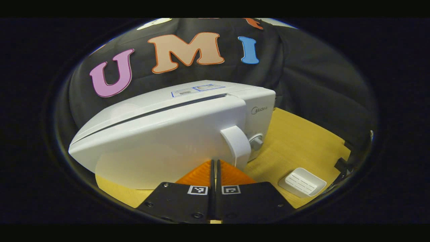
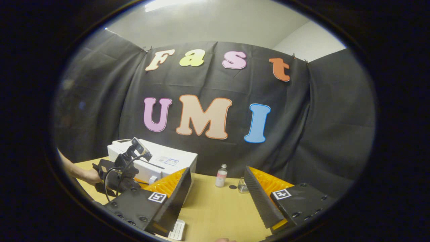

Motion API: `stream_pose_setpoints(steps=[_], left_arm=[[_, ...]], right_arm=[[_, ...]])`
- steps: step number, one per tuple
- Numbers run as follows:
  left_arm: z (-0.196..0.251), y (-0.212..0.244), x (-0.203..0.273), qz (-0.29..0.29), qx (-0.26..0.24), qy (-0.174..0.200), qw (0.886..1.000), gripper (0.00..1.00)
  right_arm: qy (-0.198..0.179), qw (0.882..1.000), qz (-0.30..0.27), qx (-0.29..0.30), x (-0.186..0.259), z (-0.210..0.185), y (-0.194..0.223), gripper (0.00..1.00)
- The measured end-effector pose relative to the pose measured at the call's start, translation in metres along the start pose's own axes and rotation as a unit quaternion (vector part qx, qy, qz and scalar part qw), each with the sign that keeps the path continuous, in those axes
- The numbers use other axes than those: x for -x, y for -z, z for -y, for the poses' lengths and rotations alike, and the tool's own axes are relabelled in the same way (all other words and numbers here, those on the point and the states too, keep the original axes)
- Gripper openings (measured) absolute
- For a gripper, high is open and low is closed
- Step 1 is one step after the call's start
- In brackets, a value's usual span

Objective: Open the microwave oven with the left hand, put the food in, and close the microwave oven.

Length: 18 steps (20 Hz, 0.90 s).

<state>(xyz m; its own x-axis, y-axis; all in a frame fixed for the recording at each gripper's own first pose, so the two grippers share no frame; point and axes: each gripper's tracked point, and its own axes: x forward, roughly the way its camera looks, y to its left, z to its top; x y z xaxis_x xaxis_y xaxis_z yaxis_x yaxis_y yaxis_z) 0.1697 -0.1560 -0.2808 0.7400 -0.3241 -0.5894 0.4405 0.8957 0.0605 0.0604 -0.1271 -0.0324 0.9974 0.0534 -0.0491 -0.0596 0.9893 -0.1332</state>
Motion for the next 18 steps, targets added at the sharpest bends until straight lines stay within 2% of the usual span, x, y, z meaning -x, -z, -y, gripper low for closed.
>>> stream_pose_setpoints(steps=[1,2,3,6,9,12,15,16,17,18], left_arm=[[0.0,-0.002,0.0,0.008,0.005,0.004,1.0,0.01],[0.001,-0.004,-0.001,0.021,0.017,0.013,1.0,0.0],[0.001,-0.004,-0.002,0.022,0.023,0.016,0.999,0.01],[-0.007,-0.017,-0.008,0.04,-0.009,0.003,0.999,0.01],[-0.003,-0.012,-0.01,0.035,0.025,0.012,0.999,0.01],[-0.004,-0.009,-0.009,0.032,0.007,0.006,0.999,0.02],[-0.006,-0.005,-0.007,0.023,0.008,-0.001,1.0,0.02],[-0.01,-0.009,-0.001,0.028,0.004,-0.011,1.0,0.04],[-0.006,-0.015,0.006,0.044,-0.004,0.0,0.999,0.01],[-0.006,-0.02,0.02,0.064,-0.007,-0.003,0.998,0.05]], right_arm=[[0.002,1.0,0.0,0.003,0.0,0.001,0.0,0.98],[0.002,1.0,0.0,0.005,0.0,0.002,0.001,0.88],[0.0,1.0,-0.002,0.006,0.0,0.001,0.003,0.88],[-0.006,1.0,-0.008,0.007,-0.003,-0.007,0.008,0.88],[-0.014,1.0,-0.006,0.012,-0.003,-0.013,0.006,0.89],[-0.023,0.999,-0.012,0.027,-0.003,-0.021,0.013,0.97],[-0.03,0.999,-0.015,0.026,-0.003,-0.028,0.015,0.97],[-0.033,0.999,-0.016,0.022,-0.005,-0.031,0.016,0.97],[-0.036,0.999,-0.015,0.019,-0.007,-0.035,0.016,0.97],[-0.038,0.999,-0.014,0.019,-0.009,-0.038,0.016,0.97]])
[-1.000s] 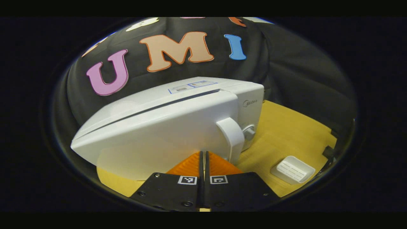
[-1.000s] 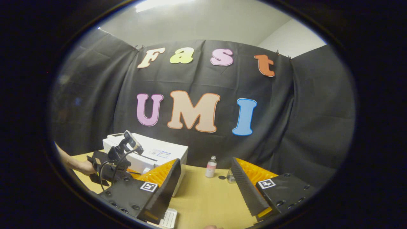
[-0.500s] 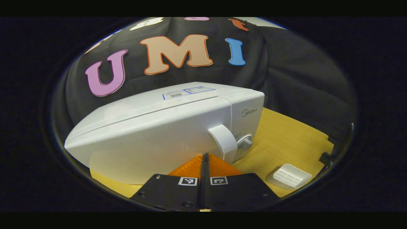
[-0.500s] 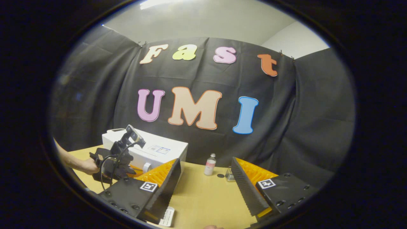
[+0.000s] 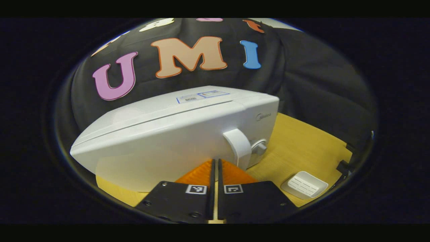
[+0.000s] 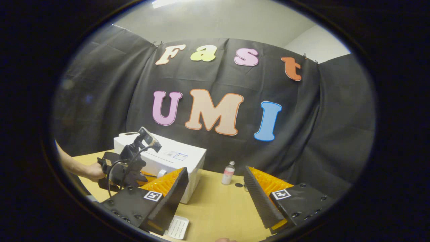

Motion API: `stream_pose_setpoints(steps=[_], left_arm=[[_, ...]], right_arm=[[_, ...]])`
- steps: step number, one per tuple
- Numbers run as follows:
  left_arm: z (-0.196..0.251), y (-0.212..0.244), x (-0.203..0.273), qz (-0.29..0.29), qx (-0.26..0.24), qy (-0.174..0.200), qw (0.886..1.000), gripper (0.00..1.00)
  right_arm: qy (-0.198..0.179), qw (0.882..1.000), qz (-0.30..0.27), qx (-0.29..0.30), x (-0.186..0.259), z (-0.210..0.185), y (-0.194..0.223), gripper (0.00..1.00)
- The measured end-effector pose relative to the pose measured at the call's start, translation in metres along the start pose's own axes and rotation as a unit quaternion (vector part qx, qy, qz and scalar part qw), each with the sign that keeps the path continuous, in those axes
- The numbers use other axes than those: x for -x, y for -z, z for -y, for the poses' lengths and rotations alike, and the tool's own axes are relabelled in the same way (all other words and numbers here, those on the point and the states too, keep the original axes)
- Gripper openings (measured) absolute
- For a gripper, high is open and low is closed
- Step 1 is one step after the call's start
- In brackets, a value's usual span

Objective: Open the microwave oven with the left hand, put the food in, and close the microwave oven.

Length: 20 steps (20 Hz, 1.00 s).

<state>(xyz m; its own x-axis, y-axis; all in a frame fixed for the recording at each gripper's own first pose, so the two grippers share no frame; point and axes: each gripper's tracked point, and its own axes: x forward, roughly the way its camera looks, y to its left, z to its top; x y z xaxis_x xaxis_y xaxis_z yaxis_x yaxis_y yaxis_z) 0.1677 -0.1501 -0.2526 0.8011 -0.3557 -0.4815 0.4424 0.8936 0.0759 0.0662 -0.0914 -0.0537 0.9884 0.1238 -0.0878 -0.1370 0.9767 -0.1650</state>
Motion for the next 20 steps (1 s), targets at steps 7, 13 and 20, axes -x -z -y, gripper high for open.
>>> stream_pose_setpoints(steps=[7,13,20], left_arm=[[-0.02,-0.059,0.099,0.106,0.054,0.004,0.993,0.98],[-0.059,-0.119,0.169,0.188,0.102,-0.062,0.975,1.0],[-0.094,-0.153,0.236,0.244,0.148,-0.105,0.952,0.96]], right_arm=[[-0.025,1.0,-0.002,-0.014,-0.016,-0.035,0.001,0.97],[-0.041,0.999,0.001,-0.022,-0.021,-0.059,-0.004,0.97],[-0.048,0.998,0.014,-0.026,-0.022,-0.072,-0.018,0.97]])
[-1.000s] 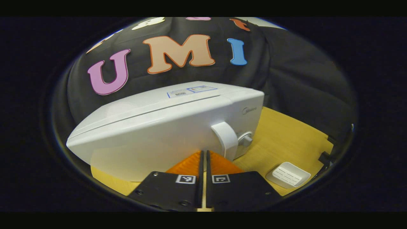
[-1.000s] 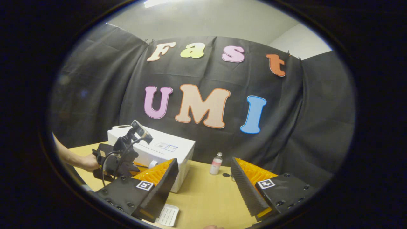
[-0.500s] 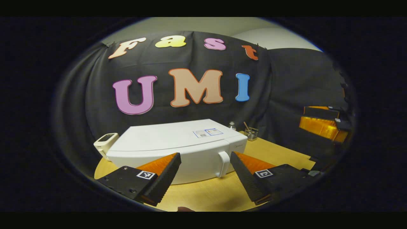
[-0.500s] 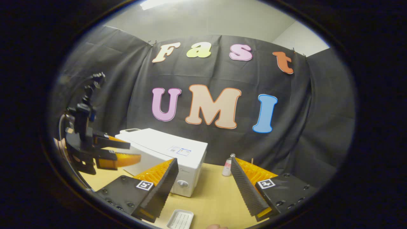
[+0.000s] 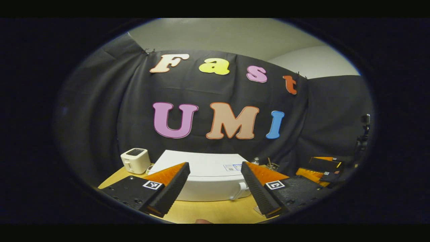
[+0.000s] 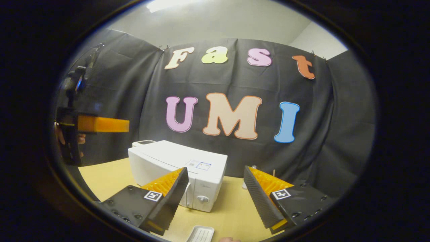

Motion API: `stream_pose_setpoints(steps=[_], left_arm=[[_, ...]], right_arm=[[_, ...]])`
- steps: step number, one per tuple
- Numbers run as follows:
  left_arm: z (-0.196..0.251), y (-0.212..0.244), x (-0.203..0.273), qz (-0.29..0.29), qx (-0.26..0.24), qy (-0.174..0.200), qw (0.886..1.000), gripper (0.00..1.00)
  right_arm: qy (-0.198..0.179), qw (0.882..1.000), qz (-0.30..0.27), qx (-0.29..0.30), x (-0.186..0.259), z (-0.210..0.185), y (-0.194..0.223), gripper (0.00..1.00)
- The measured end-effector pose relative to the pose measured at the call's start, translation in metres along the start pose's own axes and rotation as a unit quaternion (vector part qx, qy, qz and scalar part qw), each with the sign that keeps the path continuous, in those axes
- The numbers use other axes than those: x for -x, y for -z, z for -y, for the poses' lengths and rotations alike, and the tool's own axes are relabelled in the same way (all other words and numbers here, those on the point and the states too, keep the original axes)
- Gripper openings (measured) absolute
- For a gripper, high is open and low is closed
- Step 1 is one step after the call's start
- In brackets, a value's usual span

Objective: Open the microwave oven with the left hand, put the food in, and close the microwave oven.

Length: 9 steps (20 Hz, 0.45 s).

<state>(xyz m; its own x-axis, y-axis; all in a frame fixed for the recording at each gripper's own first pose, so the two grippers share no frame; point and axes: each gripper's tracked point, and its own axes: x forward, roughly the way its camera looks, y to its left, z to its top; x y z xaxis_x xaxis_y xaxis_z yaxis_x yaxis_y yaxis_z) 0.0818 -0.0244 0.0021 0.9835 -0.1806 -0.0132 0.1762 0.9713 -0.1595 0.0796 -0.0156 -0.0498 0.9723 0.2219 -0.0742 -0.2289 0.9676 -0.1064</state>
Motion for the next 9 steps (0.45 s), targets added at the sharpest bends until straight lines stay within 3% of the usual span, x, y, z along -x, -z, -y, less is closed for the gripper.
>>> stream_pose_setpoints(steps=[2,3,9], left_arm=[[-0.0034,-0.0095,0.0061,0.017,-0.006,-0.006,1.0,0.93],[-0.0028,-0.0116,0.0079,0.025,-0.01,-0.006,1.0,0.96],[-0.0051,-0.0037,0.0107,0.016,-0.014,-0.011,1.0,0.93]], right_arm=[[-0.002,1.0,0.002,0.0,0.0013,-0.0035,-0.0011,0.97],[-0.004,1.0,0.0,-0.001,0.0025,-0.0048,0.0005,0.97],[-0.007,1.0,0.0,0.001,0.0096,-0.0059,0.0001,0.97]])
